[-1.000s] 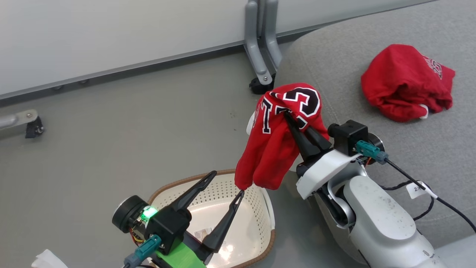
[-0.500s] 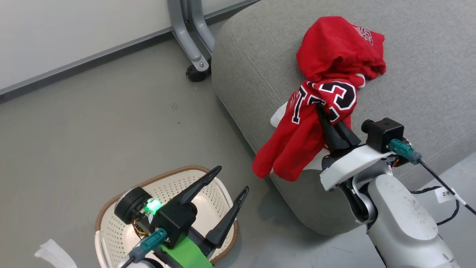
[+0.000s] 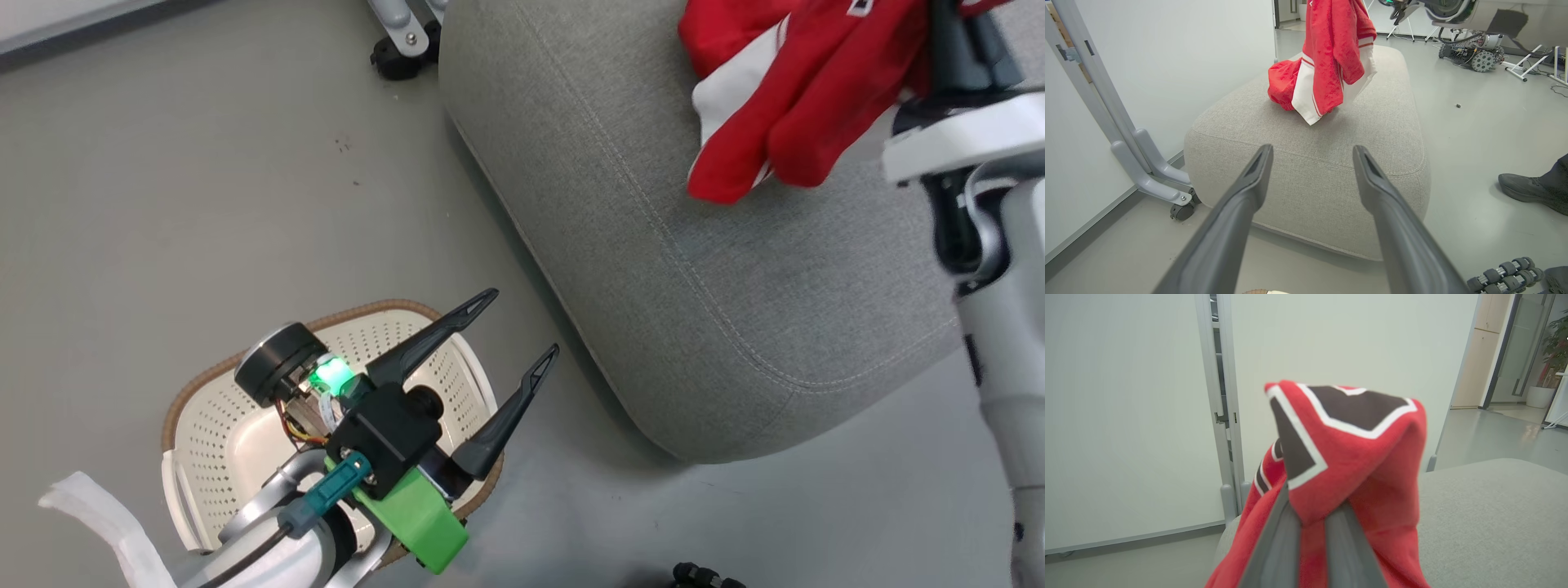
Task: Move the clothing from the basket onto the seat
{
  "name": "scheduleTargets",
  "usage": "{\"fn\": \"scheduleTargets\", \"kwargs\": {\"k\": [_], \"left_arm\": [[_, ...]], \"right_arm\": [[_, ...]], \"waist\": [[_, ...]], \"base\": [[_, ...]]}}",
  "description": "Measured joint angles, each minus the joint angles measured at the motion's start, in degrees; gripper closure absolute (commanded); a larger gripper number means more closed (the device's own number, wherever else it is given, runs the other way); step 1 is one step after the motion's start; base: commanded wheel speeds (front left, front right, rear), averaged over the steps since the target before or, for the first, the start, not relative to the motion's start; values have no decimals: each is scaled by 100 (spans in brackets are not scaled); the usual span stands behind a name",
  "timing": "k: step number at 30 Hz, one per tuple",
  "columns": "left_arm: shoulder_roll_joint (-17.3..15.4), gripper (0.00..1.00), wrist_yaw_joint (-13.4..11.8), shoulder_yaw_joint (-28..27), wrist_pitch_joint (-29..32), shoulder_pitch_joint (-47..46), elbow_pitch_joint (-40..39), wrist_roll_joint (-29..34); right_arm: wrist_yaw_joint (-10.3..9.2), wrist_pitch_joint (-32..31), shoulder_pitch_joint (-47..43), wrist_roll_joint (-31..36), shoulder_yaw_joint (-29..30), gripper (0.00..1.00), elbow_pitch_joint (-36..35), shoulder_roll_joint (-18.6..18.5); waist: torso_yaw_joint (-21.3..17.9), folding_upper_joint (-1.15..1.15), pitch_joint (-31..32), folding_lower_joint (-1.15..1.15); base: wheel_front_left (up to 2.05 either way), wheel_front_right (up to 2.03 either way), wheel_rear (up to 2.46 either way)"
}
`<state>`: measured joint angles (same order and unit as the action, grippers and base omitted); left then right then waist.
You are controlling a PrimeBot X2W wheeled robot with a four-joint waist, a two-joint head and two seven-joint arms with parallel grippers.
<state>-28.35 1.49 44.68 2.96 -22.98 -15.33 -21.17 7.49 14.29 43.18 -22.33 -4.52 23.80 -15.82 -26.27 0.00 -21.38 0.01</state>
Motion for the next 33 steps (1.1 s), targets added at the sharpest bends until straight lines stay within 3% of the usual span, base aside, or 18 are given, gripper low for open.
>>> {"fn": "scheduleTargets", "kwargs": {"k": [6,11,22,23,24,25,26,33], "left_arm": [[-1,0,107,4,52,-398,-153,134],[8,0,176,-2,73,-728,-249,294],[76,0,213,70,-60,-899,-99,350],[80,0,213,73,-78,-905,-75,349],[84,0,212,66,-111,-906,-51,349],[85,0,204,52,-145,-906,-29,348],[85,0,200,38,-164,-906,-16,344],[69,0,0,-94,-438,-784,131,271]], "right_arm": [[0,-63,902,-3,625,100,177,-623],[0,-127,1290,-131,778,100,817,-940],[0,40,1023,-405,727,100,2317,-657],[0,45,963,-461,732,75,2370,-634],[0,53,901,-491,744,57,2393,-608],[0,67,831,-491,749,4,2386,-579],[0,71,760,-493,782,0,2328,-546],[0,76,-285,-115,1377,0,1147,-288]], "waist": [[244,0,-457,0],[502,0,-895,0],[1049,0,-1570,0],[1088,0,-1596,0],[1119,0,-1611,0],[1134,0,-1609,0],[1139,0,-1597,0],[1103,0,-1299,0]], "base": [[0,0,0],[0,0,0],[0,0,0],[0,0,0],[0,0,0],[0,0,0],[0,0,0],[0,0,0]]}}
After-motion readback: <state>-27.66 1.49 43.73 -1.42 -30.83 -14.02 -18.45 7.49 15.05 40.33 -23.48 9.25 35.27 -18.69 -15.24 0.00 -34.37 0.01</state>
